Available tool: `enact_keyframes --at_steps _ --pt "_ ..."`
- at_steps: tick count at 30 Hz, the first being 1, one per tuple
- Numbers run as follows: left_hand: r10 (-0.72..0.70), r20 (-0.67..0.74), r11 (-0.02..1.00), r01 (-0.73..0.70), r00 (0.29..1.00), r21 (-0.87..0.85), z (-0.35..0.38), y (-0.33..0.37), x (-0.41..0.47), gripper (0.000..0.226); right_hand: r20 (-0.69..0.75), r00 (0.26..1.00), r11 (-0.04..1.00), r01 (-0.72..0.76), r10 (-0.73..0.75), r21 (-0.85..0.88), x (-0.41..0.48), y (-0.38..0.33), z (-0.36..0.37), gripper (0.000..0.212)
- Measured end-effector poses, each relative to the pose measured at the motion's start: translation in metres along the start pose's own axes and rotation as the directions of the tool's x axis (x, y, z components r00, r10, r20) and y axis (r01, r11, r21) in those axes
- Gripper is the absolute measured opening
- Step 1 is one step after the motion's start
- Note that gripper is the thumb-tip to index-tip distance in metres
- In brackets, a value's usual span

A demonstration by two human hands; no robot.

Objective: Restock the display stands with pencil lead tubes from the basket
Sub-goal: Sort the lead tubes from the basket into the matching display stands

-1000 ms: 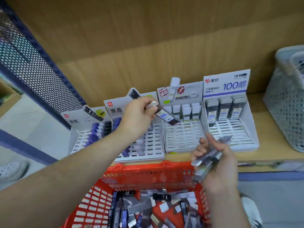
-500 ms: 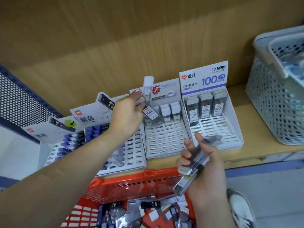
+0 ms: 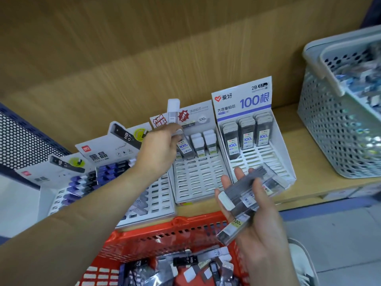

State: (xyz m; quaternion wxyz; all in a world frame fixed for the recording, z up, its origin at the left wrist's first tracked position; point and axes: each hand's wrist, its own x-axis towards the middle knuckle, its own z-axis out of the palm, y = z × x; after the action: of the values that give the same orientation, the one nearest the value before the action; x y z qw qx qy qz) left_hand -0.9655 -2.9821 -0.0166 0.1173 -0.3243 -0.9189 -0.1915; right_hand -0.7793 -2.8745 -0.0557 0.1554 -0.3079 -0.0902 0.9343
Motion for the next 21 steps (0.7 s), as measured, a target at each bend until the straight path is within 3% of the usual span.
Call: enact_keyframes --at_steps 4,11,14,17,21 --pt "0.065 0.041 0.998 -0.065 0.997 0.008 0.006 -0.005 -0.001 0.013 -0.011 1.0 1.0 0.0 0.0 -0.014 0.002 0.002 0.0 0.034" --pt "0.044 0.101 0.998 -0.048 0.994 0.04 -0.002 -0.005 0.002 0.014 -0.048 0.999 0.999 -0.014 0.012 -0.037 0.007 0.008 -0.007 0.043" --pt "-0.015 0.018 0.999 0.014 1.0 0.034 -0.017 0.002 0.005 0.016 -0.058 0.998 0.997 0.001 -0.006 -0.071 0.011 0.011 -0.011 0.059" --pt "-0.052 -0.083 0.989 0.04 0.995 -0.142 -0.029 0.021 0.008 0.017 -0.108 0.993 0.996 0.036 -0.045 -0.078 0.012 0.007 -0.017 0.044" --pt "0.058 -0.106 0.959 -0.084 0.993 -0.269 -0.014 0.063 0.015 0.02 -0.155 0.987 0.998 0.04 -0.048 -0.054 0.01 -0.004 -0.021 0.024"
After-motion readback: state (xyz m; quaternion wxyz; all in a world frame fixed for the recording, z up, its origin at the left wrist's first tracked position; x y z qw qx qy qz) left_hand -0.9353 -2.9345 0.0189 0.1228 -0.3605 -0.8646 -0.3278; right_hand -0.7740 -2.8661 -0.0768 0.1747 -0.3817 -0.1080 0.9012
